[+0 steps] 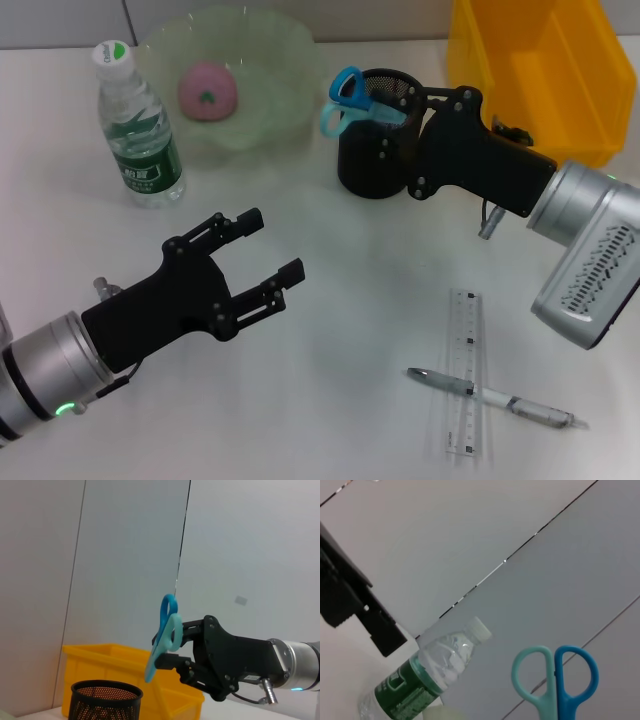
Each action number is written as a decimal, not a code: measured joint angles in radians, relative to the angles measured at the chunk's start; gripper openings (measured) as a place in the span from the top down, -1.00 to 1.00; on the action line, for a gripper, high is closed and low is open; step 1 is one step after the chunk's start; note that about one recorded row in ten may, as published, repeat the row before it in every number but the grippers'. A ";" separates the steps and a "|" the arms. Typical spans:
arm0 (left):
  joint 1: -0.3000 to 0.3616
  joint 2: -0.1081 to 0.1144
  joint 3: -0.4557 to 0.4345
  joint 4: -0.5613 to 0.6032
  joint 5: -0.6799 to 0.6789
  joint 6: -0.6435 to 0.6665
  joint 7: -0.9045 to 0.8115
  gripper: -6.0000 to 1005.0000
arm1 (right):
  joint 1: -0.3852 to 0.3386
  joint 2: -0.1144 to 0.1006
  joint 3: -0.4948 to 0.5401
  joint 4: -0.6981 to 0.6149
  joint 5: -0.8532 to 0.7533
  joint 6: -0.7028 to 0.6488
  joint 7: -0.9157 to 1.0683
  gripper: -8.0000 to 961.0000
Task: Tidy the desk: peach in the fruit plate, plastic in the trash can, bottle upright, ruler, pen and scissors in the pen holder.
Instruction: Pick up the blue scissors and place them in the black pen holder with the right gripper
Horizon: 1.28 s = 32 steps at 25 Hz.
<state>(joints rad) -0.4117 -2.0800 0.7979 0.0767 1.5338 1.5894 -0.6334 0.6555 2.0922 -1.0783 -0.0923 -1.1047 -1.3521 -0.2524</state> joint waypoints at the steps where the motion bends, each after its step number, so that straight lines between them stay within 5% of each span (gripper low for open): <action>1: 0.000 0.000 0.000 0.000 0.000 0.000 0.000 -0.54 | 0.003 0.000 0.000 0.001 0.000 0.005 -0.005 0.50; 23: 0.002 0.000 0.000 0.000 0.000 0.003 0.002 -0.54 | 0.090 0.000 0.000 0.002 0.000 0.187 0.000 0.47; 32: 0.001 0.000 0.000 0.000 0.000 0.004 0.002 -0.54 | 0.111 0.000 0.000 0.007 0.013 0.194 0.262 0.45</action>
<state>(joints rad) -0.4102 -2.0800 0.7976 0.0767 1.5340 1.5933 -0.6319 0.7662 2.0923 -1.0784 -0.0857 -1.0920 -1.1581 0.0095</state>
